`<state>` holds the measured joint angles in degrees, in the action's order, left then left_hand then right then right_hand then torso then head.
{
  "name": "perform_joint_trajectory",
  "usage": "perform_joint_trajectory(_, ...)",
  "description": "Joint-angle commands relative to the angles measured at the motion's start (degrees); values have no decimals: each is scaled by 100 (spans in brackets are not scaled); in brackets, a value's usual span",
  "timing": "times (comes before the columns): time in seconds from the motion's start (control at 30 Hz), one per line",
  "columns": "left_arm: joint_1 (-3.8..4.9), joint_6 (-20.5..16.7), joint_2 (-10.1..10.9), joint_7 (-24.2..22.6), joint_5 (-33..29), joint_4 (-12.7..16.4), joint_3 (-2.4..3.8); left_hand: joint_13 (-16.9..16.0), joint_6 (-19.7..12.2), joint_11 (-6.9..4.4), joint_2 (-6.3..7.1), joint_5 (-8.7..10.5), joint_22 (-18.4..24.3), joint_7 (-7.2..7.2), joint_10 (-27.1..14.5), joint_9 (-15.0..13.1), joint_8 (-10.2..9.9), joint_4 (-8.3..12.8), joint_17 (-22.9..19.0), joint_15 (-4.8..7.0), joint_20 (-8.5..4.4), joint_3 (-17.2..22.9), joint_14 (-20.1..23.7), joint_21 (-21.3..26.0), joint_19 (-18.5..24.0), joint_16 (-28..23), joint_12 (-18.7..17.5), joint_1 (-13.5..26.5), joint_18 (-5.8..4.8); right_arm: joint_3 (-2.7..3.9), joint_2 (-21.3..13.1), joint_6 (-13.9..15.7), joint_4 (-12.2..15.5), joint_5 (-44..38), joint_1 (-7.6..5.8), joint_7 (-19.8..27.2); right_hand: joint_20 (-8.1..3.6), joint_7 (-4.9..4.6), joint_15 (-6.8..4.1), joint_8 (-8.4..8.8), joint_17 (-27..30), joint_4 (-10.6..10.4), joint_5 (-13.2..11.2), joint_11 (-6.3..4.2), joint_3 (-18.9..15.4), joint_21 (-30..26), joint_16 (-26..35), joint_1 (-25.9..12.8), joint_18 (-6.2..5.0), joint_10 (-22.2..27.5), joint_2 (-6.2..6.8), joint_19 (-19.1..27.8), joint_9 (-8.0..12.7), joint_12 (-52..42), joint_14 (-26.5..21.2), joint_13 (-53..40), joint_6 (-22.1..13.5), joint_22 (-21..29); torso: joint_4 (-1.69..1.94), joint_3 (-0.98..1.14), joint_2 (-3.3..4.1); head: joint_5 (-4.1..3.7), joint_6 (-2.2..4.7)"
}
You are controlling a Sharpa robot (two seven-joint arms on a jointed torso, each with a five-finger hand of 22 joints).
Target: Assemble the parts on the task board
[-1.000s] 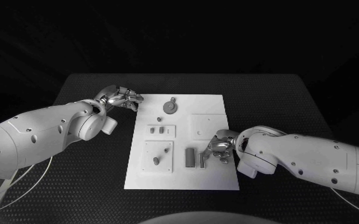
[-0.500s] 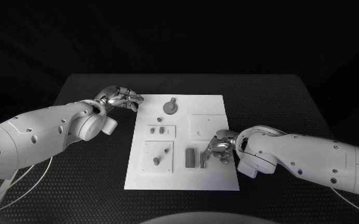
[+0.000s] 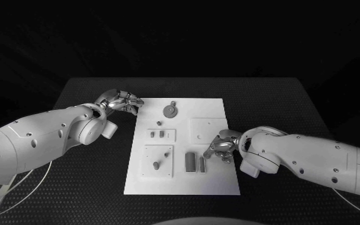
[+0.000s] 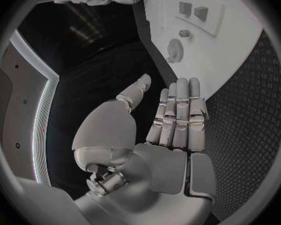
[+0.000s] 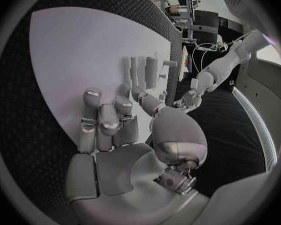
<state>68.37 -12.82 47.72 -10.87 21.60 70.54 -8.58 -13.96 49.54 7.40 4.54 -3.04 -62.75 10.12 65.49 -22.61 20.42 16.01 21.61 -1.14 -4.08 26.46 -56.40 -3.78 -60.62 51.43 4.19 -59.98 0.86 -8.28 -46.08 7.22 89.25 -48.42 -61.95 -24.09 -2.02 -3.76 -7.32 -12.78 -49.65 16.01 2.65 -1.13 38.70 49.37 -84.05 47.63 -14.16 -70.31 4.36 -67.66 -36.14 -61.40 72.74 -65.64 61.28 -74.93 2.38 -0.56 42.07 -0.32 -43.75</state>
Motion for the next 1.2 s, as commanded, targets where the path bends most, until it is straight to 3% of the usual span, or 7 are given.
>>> perform_joint_trajectory(0.03, 3, 162, -20, -126, -40, -3, 3, 9, -39, 14, 33, 7, 3, -1, -52, 10, 9, 14, 7, -51, 6, 5, 14, -15, 37, -39, -20, 40, -7, -17, -34, -146, -171, 254, -23, 422, 5, -190, 47, 92, 7, -75, 10, 37, -87, 8, 15, -124, -84, 76, 332, 34, 35, -9, -43, 1, -335, -81, 5, -2, -5, -16, 73)
perform_joint_trajectory(0.27, 3, 27, -34, -92, -112, -57, 3, 11, -48, 20, 49, 7, 4, 3, -66, 13, 8, 6, 14, -56, 9, -16, 17, -17, 41, -44, -22, 76, -7, 100, -78, -141, -283, 330, -161, 786, 38, -342, 190, 268, -2, -427, 17, 183, -254, -61, 40, -348, -84, 261, 810, 131, 92, -34, -161, -50, -712, -66, 1, 8, -10, -30, 246)
perform_joint_trajectory(0.5, 8, -36, -61, -119, -452, -128, 9, 5, -41, 13, 42, 7, 3, 0, -46, 13, 13, -2, 22, -52, 7, -24, 10, -20, 36, -43, -8, 99, -3, 257, 28, 52, -667, 458, -274, 1517, 46, -369, 218, 279, -23, -547, 18, 210, -397, -65, 18, -423, -84, 334, 847, 173, 78, -79, -208, -83, -783, -81, -13, 1, -37, -72, 497)
perform_joint_trajectory(0.87, 229, -31, -97, -162, -972, -156, 17, -16, -58, 12, 16, 3, 288, 0, -1, 17, 33, 19, -196, -294, 230, 49, 413, 21, 690, -696, 7, 184, -83, 619, 576, 360, -1911, 1527, -410, 3040, 100, -371, 215, 236, 12, -191, 18, 203, -705, -143, 123, -221, -79, 534, 270, 378, 19, -18, -385, -35, -810, -80, -65, -36, -194, -77, 1054)
perform_joint_trajectory(0.93, 286, -27, -166, -193, -1093, -247, 18, 0, -75, 40, 12, 1, 405, 7, -57, 16, 37, 22, -262, -390, 327, 75, 518, 22, 904, -941, -21, 196, -83, 690, 729, 371, -2219, 1679, -411, 3247, 205, -390, 238, 252, 145, 3, 18, 228, -787, -325, 391, -190, -39, 724, 98, 655, 17, 266, -614, 173, -868, -33, -89, -46, -224, -68, 1179)
perform_joint_trajectory(1.17, 464, -165, -307, -418, -1650, -423, 22, 176, -369, 206, -18, -9, 700, 19, -510, 68, -103, 11, -417, -662, 594, 117, 986, 40, 1449, -1570, -58, 241, -81, 884, 1452, 369, -3540, 2170, -404, 3772, 468, -476, 346, 283, 566, 60, 32, 330, -797, -912, 1219, -29, 85, 1187, -40, 1387, 15, 1149, -1260, 912, -989, 188, -172, -94, -343, -24, 1549)
perform_joint_trajectory(1.2, 480, -203, -344, -459, -1708, -467, 24, 236, -515, 242, -32, -4, 775, -19, -666, 95, -178, 0, -465, -750, 673, 120, 1152, 38, 1603, -1716, -57, 270, -66, 908, 1531, 353, -3683, 2262, -395, 3838, 558, -500, 460, 294, 717, 34, 20, 360, -727, -1150, 1564, 33, 164, 1392, -105, 1706, 16, 1471, -1580, 1146, -1026, 281, -180, -96, -351, -24, 1592)
